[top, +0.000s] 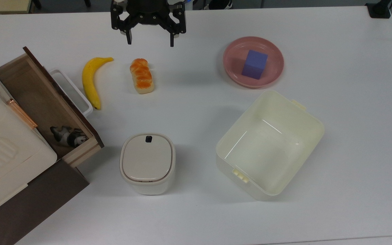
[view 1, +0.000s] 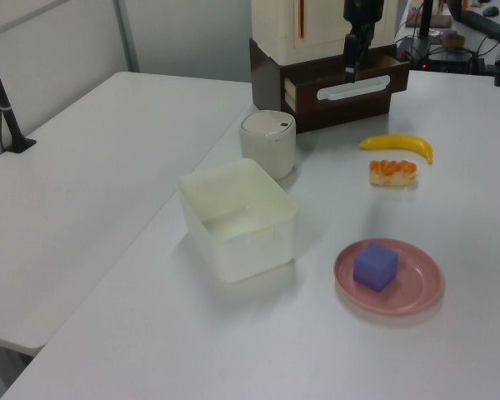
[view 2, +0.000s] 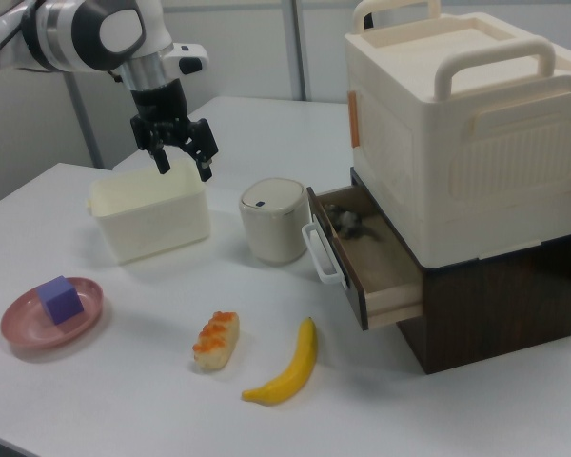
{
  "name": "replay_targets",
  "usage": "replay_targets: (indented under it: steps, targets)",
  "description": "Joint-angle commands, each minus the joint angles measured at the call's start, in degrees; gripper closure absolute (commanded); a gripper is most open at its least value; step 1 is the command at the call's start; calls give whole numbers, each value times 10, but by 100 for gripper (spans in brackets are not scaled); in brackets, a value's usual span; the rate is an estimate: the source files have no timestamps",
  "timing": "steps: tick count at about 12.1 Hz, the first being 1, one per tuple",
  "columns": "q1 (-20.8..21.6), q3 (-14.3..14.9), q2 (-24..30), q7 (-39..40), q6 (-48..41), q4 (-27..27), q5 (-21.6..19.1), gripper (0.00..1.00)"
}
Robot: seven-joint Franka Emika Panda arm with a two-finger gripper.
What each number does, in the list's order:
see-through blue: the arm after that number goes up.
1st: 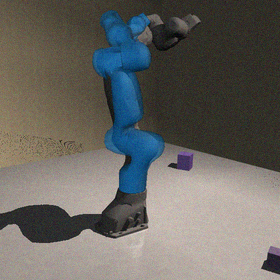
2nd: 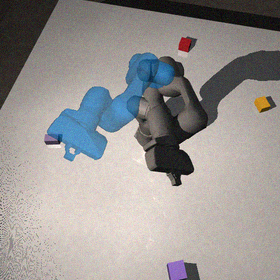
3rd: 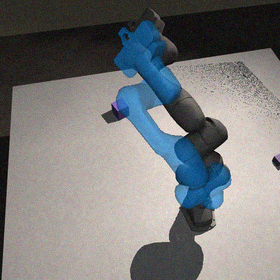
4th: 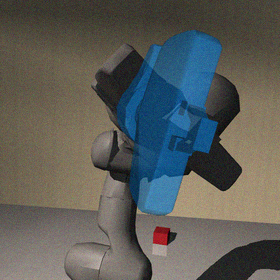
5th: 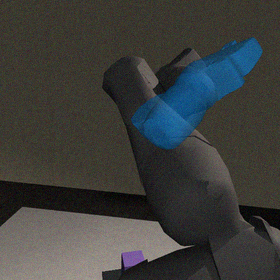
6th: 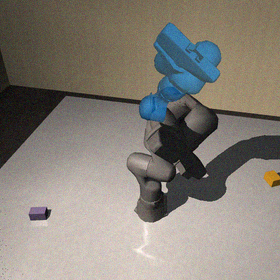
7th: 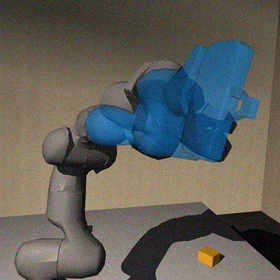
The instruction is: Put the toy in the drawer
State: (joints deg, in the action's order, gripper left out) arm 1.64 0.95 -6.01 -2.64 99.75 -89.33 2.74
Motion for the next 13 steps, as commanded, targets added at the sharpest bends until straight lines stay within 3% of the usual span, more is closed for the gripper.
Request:
replay_targets:
  steps: [1, 8, 13]
  targets:
    - [18, 23, 30, -34, -15, -26, -24, 0]
    - [17, 22, 35, -34, -47, -24, -21, 0]
    - [28, 20, 34, -4, -47, -26, 17, 0]
